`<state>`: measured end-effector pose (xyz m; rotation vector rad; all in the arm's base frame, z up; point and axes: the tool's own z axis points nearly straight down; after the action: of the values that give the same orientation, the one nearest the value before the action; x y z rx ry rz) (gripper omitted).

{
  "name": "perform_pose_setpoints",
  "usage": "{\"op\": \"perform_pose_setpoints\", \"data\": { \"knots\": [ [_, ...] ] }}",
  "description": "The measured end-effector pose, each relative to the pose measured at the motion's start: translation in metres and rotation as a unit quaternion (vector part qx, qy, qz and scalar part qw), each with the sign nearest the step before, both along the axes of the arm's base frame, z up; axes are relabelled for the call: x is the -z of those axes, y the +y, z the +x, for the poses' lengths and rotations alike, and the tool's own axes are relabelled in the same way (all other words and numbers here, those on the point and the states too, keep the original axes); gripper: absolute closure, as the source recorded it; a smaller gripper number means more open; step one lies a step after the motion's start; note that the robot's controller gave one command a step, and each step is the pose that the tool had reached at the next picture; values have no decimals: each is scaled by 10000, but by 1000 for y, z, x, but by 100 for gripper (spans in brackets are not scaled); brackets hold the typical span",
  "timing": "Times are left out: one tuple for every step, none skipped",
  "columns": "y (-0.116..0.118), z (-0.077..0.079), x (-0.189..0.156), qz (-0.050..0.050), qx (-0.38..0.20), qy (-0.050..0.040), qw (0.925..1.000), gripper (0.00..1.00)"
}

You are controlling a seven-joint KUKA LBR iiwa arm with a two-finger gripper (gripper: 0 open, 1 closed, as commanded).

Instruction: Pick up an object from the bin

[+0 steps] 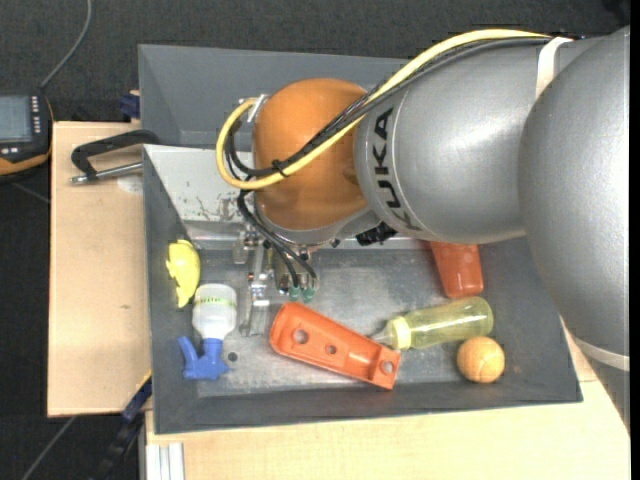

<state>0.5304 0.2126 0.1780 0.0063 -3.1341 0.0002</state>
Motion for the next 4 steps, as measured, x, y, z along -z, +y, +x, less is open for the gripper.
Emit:
{"op": "perform_pose_setpoints", "data": {
  "knots": [
    [-1, 2, -5, 10, 11, -41, 10000, 0],
    [-43, 1, 19, 14, -565, -28, 9984, 0],
    [-103, -16, 32, 15, -773, -39, 9970, 0],
    [-124, -2, 79, 7, -690, -53, 9976, 0]
  ]
}}
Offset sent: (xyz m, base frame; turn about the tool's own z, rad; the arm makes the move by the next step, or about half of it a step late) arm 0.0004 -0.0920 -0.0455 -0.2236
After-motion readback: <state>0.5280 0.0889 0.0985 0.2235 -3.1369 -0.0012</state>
